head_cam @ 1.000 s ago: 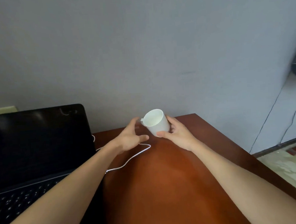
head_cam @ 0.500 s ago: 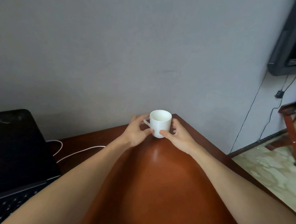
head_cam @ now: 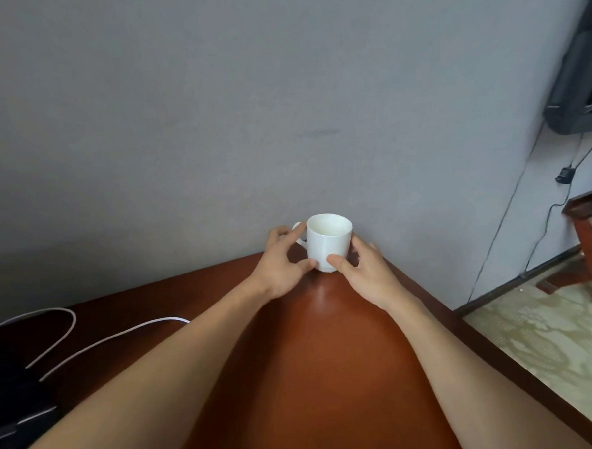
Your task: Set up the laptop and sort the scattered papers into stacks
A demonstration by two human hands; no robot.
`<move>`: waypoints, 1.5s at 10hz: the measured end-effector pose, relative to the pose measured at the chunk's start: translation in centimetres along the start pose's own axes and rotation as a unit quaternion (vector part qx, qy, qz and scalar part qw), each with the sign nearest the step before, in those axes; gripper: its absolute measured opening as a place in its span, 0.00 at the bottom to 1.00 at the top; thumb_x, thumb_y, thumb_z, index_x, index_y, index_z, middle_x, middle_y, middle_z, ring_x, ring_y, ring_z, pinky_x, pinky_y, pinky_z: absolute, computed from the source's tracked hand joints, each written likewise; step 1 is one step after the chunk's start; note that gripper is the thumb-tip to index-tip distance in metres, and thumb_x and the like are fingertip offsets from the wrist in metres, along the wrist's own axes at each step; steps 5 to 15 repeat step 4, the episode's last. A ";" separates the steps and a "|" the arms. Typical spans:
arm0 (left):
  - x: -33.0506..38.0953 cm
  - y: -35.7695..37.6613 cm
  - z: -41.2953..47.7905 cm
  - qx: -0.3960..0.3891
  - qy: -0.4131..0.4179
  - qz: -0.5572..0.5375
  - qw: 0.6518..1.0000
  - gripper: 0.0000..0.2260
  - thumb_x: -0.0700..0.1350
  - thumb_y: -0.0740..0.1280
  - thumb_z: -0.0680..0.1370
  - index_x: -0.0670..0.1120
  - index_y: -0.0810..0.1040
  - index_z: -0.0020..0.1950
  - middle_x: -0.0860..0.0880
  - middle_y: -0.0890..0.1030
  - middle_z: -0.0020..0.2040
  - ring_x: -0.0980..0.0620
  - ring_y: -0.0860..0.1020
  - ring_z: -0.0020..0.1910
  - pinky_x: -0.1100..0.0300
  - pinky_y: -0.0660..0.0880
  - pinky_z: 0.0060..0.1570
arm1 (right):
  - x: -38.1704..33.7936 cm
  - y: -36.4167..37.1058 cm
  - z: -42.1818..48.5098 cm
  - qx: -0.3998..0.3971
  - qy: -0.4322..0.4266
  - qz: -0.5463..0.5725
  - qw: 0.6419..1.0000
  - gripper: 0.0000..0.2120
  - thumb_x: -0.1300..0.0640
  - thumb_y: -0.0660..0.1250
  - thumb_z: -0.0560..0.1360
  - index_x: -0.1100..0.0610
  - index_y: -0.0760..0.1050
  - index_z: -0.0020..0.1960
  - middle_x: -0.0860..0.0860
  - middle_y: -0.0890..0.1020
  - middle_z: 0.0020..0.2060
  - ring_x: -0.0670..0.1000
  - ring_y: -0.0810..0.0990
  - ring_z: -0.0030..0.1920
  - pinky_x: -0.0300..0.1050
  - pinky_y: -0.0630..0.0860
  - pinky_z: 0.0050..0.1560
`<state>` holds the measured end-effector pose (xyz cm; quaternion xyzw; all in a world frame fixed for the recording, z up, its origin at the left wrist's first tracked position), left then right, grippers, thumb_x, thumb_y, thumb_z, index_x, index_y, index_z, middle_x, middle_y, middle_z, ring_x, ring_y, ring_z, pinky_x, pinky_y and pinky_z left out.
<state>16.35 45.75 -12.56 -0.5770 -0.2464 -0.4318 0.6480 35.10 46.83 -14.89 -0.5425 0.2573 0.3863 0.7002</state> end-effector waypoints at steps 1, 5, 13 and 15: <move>-0.3 0.2 0.4 0.003 0.006 0.006 1.000 0.34 0.42 0.74 0.79 0.54 0.64 0.82 0.50 0.62 0.72 0.52 0.66 0.75 0.51 0.62 0.78 | 0.2 0.1 0.2 -0.006 0.008 -0.001 1.000 0.27 0.34 0.66 0.73 0.40 0.68 0.70 0.47 0.78 0.57 0.50 0.75 0.64 0.58 0.75 0.65; 0.4 0.8 -1.3 -0.051 0.008 0.034 0.998 0.40 0.41 0.71 0.80 0.55 0.51 0.85 0.53 0.53 0.81 0.49 0.63 0.78 0.56 0.61 0.78 | -0.9 -0.3 -1.7 -0.001 0.005 -0.001 1.000 0.34 0.33 0.62 0.76 0.42 0.58 0.78 0.46 0.72 0.71 0.50 0.62 0.74 0.58 0.64 0.73; 0.4 0.8 -1.3 -0.051 0.008 0.034 0.998 0.40 0.41 0.71 0.80 0.55 0.51 0.85 0.53 0.53 0.81 0.49 0.63 0.78 0.56 0.61 0.78 | -0.9 -0.3 -1.7 -0.001 0.005 -0.001 1.000 0.34 0.33 0.62 0.76 0.42 0.58 0.78 0.46 0.72 0.71 0.50 0.62 0.74 0.58 0.64 0.73; 0.4 0.8 -1.3 -0.051 0.008 0.034 0.998 0.40 0.41 0.71 0.80 0.55 0.51 0.85 0.53 0.53 0.81 0.49 0.63 0.78 0.56 0.61 0.78 | -0.9 -0.3 -1.7 -0.001 0.005 -0.001 1.000 0.34 0.33 0.62 0.76 0.42 0.58 0.78 0.46 0.72 0.71 0.50 0.62 0.74 0.58 0.64 0.73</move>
Point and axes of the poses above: each hand's wrist, its own z-axis towards the middle knuckle, its own y-axis out of the palm, x = y × z, the point moved 8 cm from there along z, towards the middle knuckle
